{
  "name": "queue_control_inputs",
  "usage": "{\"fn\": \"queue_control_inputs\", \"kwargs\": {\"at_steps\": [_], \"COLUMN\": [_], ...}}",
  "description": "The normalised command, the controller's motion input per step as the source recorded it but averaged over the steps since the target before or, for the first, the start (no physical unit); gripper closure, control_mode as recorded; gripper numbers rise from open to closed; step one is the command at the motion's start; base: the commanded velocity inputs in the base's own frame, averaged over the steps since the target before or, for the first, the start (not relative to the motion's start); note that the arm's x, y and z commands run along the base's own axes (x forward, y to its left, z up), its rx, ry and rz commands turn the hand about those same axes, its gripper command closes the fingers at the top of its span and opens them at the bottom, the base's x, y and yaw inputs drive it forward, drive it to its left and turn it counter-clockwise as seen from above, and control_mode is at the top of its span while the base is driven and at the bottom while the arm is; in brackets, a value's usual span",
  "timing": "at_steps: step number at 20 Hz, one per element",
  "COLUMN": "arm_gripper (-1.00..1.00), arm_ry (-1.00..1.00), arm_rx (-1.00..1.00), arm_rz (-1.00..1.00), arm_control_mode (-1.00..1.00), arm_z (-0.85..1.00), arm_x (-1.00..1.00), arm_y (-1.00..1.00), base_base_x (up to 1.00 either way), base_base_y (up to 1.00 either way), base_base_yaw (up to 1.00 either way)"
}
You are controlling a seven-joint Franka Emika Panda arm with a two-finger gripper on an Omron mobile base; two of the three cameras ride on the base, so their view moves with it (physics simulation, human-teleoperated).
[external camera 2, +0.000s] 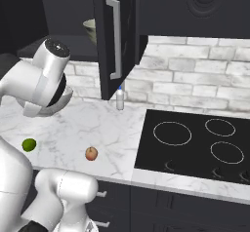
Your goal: Pick both bowls and place them on the counter. Then place the lime in one bowl and place the peach in the other bowl.
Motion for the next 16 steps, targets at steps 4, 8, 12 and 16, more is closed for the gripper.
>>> {"fn": "queue_control_inputs", "kwargs": {"at_steps": [4, 8, 12, 16], "arm_gripper": [1.0, 1.0, 1.0, 1.0], "arm_ry": [0.02, 0.06, 0.05, 0.01], "arm_rx": [0.0, 0.0, 0.0, 0.0], "arm_rz": [-0.01, 0.0, 0.0, -0.01], "arm_control_mode": [-1.0, -1.0, -1.0, -1.0], "arm_z": [-0.16, -0.14, -0.24, -0.22], "arm_x": [0.27, 0.21, 0.12, 0.18], "arm_y": [0.06, 0.04, 0.05, 0.12], "base_base_x": [0.0, 0.0, 0.0, 0.0], "base_base_y": [0.0, 0.0, 0.0, 0.0], "base_base_yaw": [0.0, 0.0, 0.0, 0.0]}}
